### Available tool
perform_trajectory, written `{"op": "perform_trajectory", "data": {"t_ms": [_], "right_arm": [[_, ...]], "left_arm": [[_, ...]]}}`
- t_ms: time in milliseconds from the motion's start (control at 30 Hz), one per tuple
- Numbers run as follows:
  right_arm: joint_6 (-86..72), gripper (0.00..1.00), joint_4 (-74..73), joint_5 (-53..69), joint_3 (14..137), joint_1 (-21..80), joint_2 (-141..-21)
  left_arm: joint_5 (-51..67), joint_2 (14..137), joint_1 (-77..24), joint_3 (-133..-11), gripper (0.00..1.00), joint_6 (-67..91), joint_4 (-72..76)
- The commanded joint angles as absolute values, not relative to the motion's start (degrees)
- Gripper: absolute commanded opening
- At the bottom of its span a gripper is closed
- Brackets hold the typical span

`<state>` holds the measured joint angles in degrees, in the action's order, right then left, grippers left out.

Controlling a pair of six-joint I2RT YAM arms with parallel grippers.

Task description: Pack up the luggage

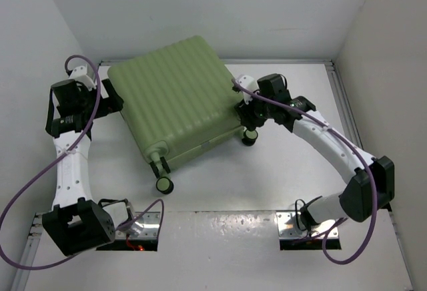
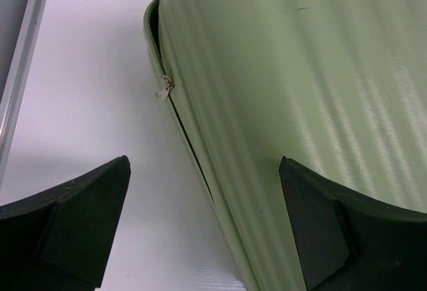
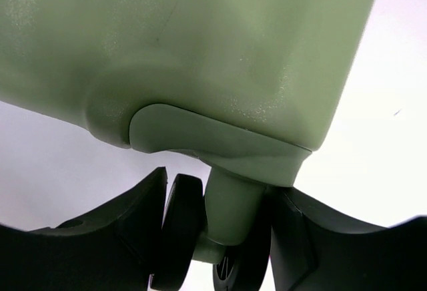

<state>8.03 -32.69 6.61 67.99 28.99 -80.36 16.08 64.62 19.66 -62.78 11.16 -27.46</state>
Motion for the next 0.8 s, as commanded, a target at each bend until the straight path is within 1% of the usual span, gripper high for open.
{"op": "perform_trajectory", "data": {"t_ms": [0, 100, 200, 233, 333, 367, 400, 500, 533, 600, 733, 767], "right_arm": [[14.50, 0.00, -22.33, 8.17, 72.95, 28.74, -81.82], [15.38, 0.00, -17.33, 6.77, 71.11, 28.57, -82.18], [14.68, 0.00, -17.31, 7.29, 71.55, 28.83, -84.10], [14.42, 0.00, -17.66, 7.38, 71.37, 28.74, -84.98], [13.36, 0.00, -15.74, 7.82, 67.95, 29.00, -86.13], [13.19, 0.00, -14.17, 7.74, 66.29, 29.09, -86.48], [12.75, 0.00, -12.50, 7.82, 65.23, 29.44, -86.75], [11.69, 0.00, -10.90, 7.65, 64.16, 29.53, -88.33], [11.43, 0.00, -10.55, 7.47, 64.07, 29.62, -89.03], [10.99, 0.00, -10.46, 7.82, 64.42, 29.62, -88.95], [10.99, 0.00, -11.16, 8.26, 65.30, 29.44, -89.56], [10.73, 0.00, -11.34, 8.35, 65.56, 29.27, -89.65]], "left_arm": [[18.63, 60.57, 20.13, -62.23, 0.99, 10.55, -25.58], [19.34, 58.37, 20.13, -61.70, 0.99, 9.40, -25.58], [19.34, 56.69, 20.13, -61.17, 0.99, 6.86, -28.38], [19.34, 55.99, 20.13, -61.95, 0.99, 4.85, -31.35], [11.99, 54.76, 20.13, -62.49, 0.99, 4.65, -38.38], [5.78, 53.45, 20.74, -61.97, 0.99, 5.35, -39.54], [2.84, 52.39, 20.74, -60.92, 0.99, 6.75, -40.25], [-2.44, 50.80, 22.32, -55.65, 0.94, 10.97, -40.25], [-3.68, 52.72, 22.32, -56.33, 0.94, 12.38, -41.12], [-2.47, 55.97, 23.02, -56.34, 0.91, 14.06, -41.13], [4.64, 66.42, 28.29, -56.59, 0.89, 14.77, -39.11], [6.40, 71.32, 29.08, -58.17, 0.89, 15.98, -37.81]]}}
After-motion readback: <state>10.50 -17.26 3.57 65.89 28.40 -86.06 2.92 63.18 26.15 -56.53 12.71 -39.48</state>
